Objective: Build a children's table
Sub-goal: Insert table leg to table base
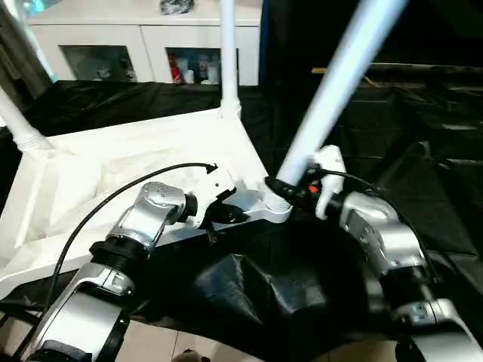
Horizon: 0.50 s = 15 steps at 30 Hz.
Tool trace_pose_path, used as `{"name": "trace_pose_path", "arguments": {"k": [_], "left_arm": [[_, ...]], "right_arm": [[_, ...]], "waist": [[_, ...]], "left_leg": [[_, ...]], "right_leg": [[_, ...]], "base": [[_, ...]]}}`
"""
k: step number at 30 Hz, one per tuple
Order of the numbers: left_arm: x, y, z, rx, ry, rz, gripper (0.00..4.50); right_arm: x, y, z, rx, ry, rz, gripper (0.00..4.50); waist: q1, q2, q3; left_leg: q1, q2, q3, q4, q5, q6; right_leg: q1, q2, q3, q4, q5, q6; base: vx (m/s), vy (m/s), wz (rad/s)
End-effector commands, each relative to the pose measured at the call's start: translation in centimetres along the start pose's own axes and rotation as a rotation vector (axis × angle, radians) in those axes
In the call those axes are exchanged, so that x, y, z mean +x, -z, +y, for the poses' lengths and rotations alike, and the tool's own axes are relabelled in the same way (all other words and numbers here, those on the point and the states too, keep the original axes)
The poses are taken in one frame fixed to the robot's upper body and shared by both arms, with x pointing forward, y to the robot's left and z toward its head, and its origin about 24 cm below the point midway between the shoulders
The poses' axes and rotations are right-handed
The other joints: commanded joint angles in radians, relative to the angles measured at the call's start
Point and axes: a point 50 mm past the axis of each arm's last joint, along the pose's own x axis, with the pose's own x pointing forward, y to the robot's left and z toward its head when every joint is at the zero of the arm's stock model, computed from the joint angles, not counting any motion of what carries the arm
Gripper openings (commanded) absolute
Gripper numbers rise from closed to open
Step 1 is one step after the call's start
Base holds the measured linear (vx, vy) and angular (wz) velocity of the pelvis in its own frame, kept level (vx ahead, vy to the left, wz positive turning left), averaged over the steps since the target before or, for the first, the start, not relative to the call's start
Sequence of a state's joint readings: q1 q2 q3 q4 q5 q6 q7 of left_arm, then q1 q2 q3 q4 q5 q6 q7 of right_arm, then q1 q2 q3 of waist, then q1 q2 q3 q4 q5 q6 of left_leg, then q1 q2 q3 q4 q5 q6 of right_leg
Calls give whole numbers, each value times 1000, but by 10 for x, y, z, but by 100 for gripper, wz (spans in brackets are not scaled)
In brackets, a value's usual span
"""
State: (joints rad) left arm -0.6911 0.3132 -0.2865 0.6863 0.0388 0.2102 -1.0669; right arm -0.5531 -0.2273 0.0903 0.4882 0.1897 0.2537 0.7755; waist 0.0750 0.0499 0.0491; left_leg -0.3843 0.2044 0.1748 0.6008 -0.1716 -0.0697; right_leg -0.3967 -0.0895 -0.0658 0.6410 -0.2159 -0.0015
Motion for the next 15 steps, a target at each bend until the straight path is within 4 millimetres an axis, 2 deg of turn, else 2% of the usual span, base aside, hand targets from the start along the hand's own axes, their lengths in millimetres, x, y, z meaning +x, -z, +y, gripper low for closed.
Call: {"name": "trace_pose_path", "arguments": {"k": [1,4,6,8,13,15], "left_arm": [[-10,-7,8,37,-60,-4,0],[-10,-6,8,35,-62,-4,0],[-11,-5,9,34,-66,-2,0],[-11,-5,9,34,-67,-2,0],[-11,-6,5,55,-33,-8,0],[-11,-7,0,86,22,-16,0]], "right_arm": [[2,44,12,58,-73,231,190],[1,47,12,48,-103,277,190],[-1,48,12,48,-124,293,190],[-2,48,11,43,-131,293,190],[-1,47,10,31,-181,267,190],[1,45,14,22,-238,243,190]], "waist": [[4,-11,-63],[4,-13,-63],[4,-19,-65],[5,-16,-66],[5,-20,-67],[6,-16,-69]], "left_leg": [[13,19,-7,-76,-225,15],[12,19,-6,-75,-214,20],[12,20,-5,-74,-202,24],[14,20,-6,-74,-199,26],[13,21,-6,-76,-214,24],[14,22,-7,-76,-222,24]], "right_leg": [[51,-52,40,-89,-124,-237],[50,-53,41,-87,-116,-238],[51,-52,42,-85,-96,-240],[50,-52,41,-85,-77,-243],[52,-53,40,-84,-60,-253],[52,-54,39,-82,-58,-256]], "base": [[0,0,0],[0,0,0],[0,0,0],[0,0,0],[0,0,0],[0,0,0]]}}
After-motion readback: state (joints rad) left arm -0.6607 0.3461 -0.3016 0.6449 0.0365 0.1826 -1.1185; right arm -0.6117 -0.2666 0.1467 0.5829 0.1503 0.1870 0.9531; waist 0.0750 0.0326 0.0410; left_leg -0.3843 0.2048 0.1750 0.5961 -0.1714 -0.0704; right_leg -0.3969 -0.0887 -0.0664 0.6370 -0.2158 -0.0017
